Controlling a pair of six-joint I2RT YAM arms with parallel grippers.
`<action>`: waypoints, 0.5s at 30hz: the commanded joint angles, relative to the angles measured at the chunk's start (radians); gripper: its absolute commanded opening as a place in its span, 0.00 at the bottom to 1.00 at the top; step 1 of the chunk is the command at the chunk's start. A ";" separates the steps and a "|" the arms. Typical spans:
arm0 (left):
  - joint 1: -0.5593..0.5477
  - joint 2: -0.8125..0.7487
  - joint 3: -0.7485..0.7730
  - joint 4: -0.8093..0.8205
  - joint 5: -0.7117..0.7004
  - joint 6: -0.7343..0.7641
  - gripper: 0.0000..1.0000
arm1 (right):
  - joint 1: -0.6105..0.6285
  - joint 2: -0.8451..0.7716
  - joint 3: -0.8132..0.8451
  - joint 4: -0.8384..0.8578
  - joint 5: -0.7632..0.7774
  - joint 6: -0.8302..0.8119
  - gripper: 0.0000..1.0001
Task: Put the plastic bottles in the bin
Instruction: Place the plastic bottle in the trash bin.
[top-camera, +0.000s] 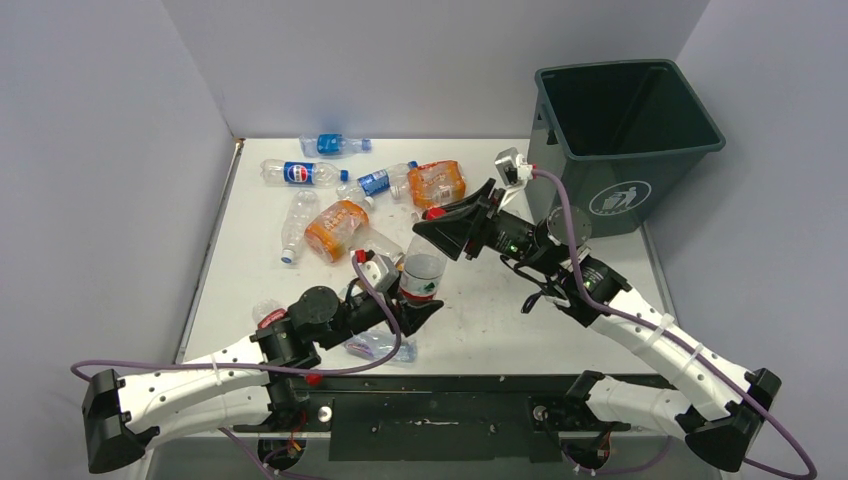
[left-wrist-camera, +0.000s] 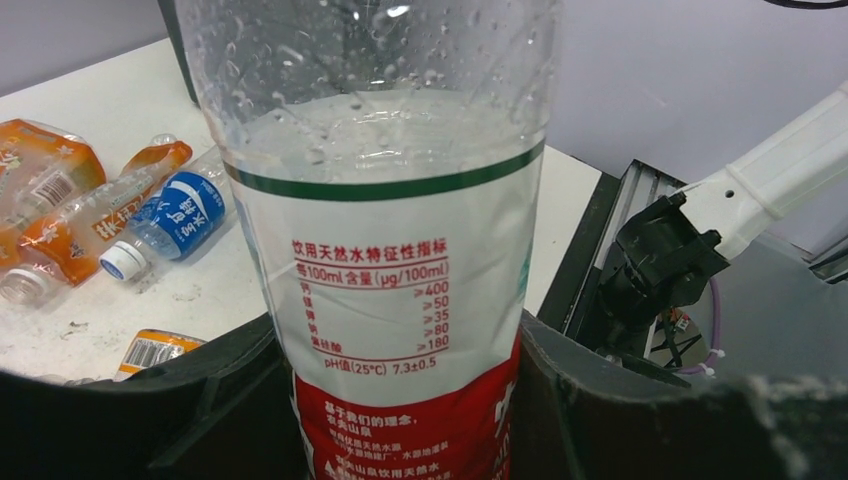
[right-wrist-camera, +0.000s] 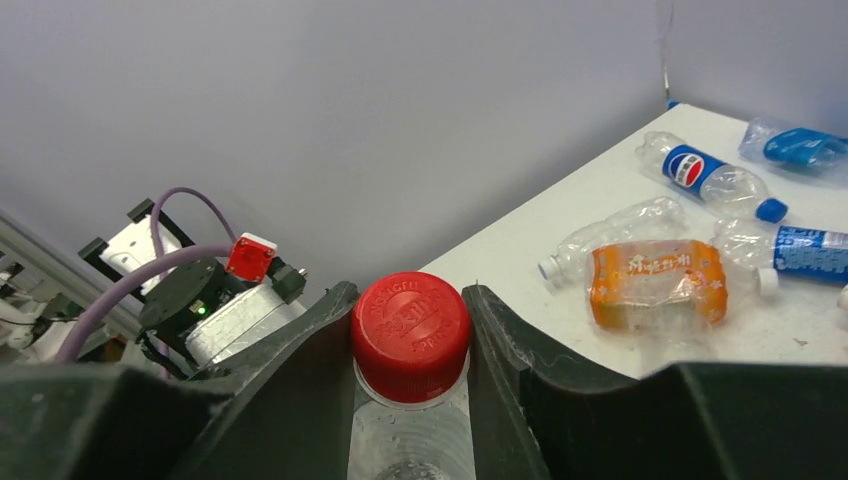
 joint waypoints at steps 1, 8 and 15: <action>-0.006 -0.007 0.044 0.044 0.013 0.040 0.30 | 0.005 -0.002 0.037 0.007 0.005 -0.032 0.25; -0.006 -0.074 0.058 0.025 -0.049 0.142 0.96 | 0.005 -0.048 0.118 -0.169 0.142 -0.179 0.05; -0.002 -0.134 0.160 -0.076 -0.401 0.456 0.96 | 0.046 -0.045 0.355 -0.379 0.817 -0.445 0.05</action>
